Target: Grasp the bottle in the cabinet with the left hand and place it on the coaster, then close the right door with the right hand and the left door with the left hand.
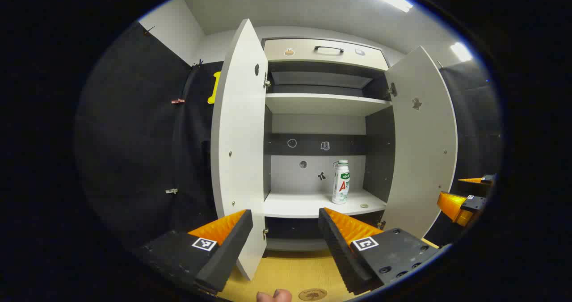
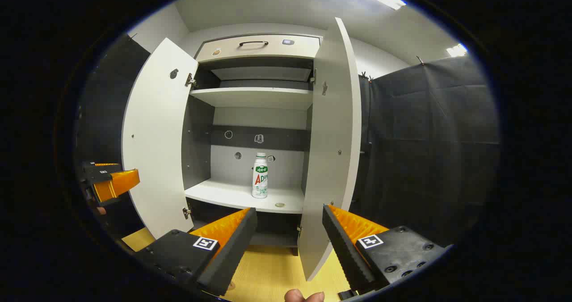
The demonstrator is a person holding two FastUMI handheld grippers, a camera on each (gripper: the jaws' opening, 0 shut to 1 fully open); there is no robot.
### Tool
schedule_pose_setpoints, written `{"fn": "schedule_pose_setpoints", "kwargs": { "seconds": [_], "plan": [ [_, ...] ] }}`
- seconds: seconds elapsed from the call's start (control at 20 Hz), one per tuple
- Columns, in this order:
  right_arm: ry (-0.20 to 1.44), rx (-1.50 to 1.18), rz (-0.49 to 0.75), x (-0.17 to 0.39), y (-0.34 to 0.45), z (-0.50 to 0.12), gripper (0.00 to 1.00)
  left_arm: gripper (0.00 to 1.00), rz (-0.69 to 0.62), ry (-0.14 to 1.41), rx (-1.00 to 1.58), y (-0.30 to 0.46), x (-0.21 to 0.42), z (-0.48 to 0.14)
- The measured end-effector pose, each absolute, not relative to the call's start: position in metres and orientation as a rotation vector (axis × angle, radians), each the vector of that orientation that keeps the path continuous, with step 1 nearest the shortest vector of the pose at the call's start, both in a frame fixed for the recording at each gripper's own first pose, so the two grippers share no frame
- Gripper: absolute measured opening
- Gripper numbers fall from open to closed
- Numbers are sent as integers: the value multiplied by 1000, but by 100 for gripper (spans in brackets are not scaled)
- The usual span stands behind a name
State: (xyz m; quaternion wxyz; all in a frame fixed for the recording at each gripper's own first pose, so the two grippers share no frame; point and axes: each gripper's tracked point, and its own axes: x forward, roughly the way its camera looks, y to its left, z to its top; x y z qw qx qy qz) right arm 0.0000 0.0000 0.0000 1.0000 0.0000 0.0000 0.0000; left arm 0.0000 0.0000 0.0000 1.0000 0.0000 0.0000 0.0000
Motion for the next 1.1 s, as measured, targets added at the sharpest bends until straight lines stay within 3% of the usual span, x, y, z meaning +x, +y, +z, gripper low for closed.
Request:
{"fn": "schedule_pose_setpoints", "kwargs": {
  "seconds": [1.1],
  "plan": [
    [-29, 24, -39, -2, -1, 23, 97, 94, -42, 4, 28, -18, 10, -4]
  ]
}}
